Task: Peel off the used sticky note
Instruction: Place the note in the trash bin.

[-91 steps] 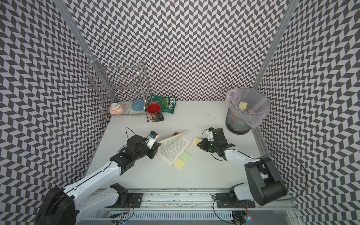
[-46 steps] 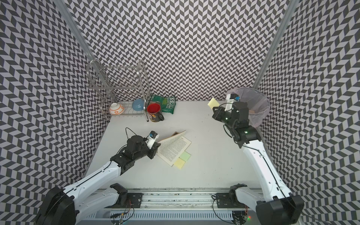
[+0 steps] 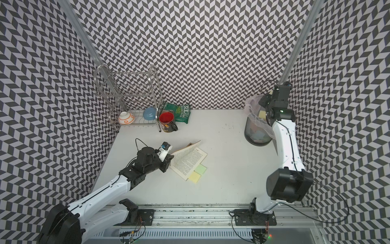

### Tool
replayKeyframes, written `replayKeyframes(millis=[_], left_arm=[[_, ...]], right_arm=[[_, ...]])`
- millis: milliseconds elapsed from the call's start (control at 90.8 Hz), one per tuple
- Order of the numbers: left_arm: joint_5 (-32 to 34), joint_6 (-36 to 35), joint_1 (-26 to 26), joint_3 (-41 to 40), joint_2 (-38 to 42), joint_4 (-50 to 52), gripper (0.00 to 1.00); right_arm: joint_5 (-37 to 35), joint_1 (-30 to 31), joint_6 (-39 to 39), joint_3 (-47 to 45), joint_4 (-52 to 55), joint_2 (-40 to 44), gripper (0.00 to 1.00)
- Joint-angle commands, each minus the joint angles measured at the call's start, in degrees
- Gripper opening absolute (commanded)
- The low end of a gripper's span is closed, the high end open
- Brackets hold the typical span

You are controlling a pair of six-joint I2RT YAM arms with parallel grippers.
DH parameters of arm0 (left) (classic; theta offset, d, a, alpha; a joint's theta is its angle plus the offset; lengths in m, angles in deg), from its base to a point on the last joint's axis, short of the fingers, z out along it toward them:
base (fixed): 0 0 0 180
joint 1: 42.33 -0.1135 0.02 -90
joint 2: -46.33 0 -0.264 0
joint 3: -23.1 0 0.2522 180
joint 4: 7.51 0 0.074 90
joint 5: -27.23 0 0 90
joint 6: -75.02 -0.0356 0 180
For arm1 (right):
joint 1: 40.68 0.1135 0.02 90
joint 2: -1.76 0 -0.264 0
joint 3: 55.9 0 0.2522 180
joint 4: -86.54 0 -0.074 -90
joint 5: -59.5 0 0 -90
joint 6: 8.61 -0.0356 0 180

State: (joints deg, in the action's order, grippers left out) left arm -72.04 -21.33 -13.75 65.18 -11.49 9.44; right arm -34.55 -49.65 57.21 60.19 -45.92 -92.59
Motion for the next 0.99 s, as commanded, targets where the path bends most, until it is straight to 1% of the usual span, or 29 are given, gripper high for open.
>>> replayKeyframes(millis=[0,110,132,165,198,275,419,485,540,650,749,804,881,980], left_arm=[[-0.29,-0.24,-0.25,1.13,1.11,0.31,0.00],[-0.39,-0.21,-0.21,1.04,1.18,0.27,0.00],[-0.39,-0.17,-0.20,1.00,1.23,0.23,0.00],[-0.39,-0.18,-0.19,1.03,1.29,0.27,0.00],[-0.39,-0.23,-0.19,1.03,1.33,0.29,0.00],[-0.39,-0.22,-0.19,0.89,1.63,0.25,0.00],[-0.39,-0.29,-0.19,0.78,2.01,0.15,0.00],[-0.39,-0.26,-0.23,0.71,2.09,0.16,0.00],[-0.27,-0.30,-0.26,0.68,2.09,0.15,0.00],[0.13,-0.33,-0.25,0.69,2.00,0.00,0.00],[0.14,-0.50,-0.22,0.69,2.00,-0.02,0.00],[0.05,-0.64,-0.11,0.67,1.90,-0.08,0.00],[-0.18,-1.31,0.20,0.56,1.69,-0.36,0.00],[-0.11,-3.05,1.54,0.43,1.36,-0.88,0.00]], right_arm=[[-5.20,-0.02,3.43,5.84,3.01,-4.74,0.13],[-5.69,-0.58,4.64,12.74,6.87,-11.20,0.28],[-5.61,-0.60,4.73,14.14,7.85,-12.29,0.35],[-5.32,-0.68,4.93,15.82,8.94,-13.65,0.42],[-5.01,-0.69,5.01,16.95,9.69,-14.38,0.53],[-4.62,-0.86,4.80,17.80,10.24,-14.79,0.63],[-2.54,-0.94,4.67,16.13,8.87,-12.34,0.64],[0.66,-0.89,5.42,14.99,8.19,-10.49,0.65],[4.92,-0.58,5.36,13.54,7.56,-8.16,0.65],[8.86,1.52,4.28,8.04,5.27,-1.12,0.65],[14.08,3.87,1.93,-0.70,1.28,6.71,0.66],[16.86,5.76,0.46,-7.11,-1.32,10.85,0.66],[19.63,9.93,-1.07,-17.61,-6.28,17.34,0.69],[22.61,15.38,-3.98,-30.60,-11.87,22.96,0.70]])
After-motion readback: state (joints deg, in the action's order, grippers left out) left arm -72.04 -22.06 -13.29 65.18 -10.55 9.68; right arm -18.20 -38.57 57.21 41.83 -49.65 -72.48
